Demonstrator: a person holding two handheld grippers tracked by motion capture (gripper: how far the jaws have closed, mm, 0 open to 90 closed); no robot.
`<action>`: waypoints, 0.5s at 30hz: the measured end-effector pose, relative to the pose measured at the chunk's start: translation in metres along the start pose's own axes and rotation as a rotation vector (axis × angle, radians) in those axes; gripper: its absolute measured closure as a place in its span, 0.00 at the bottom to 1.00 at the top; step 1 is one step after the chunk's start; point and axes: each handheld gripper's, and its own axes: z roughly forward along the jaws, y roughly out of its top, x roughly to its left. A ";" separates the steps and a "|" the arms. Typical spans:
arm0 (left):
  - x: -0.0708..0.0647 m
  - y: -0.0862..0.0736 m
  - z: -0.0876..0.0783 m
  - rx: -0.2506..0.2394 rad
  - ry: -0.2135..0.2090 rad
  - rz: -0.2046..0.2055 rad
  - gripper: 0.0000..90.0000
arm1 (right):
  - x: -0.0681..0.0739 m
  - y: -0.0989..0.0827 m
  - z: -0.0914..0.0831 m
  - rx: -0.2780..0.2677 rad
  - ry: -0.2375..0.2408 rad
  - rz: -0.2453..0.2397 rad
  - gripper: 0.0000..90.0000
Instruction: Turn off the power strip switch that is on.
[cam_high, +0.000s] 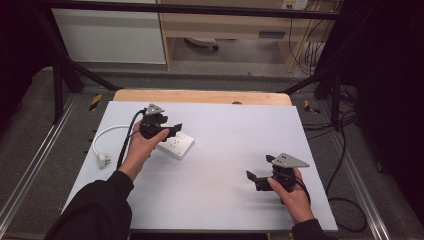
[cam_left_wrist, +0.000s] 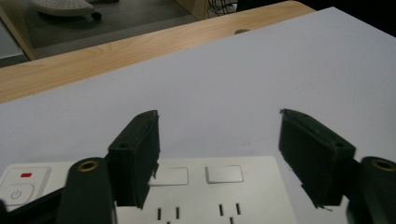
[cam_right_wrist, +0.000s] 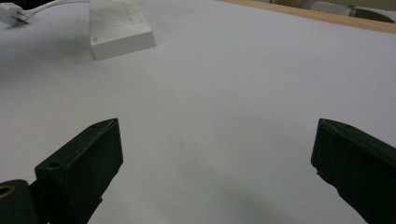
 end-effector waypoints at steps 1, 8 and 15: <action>-0.002 0.001 -0.001 -0.001 -0.003 0.004 0.25 | 0.000 0.000 0.000 0.000 0.000 0.000 0.03; -0.010 0.006 -0.009 -0.042 -0.010 0.017 0.17 | 0.000 0.000 0.000 0.001 0.000 -0.004 0.03; -0.013 0.010 -0.023 -0.089 -0.027 0.003 0.13 | 0.000 0.000 0.000 0.000 0.000 0.000 0.03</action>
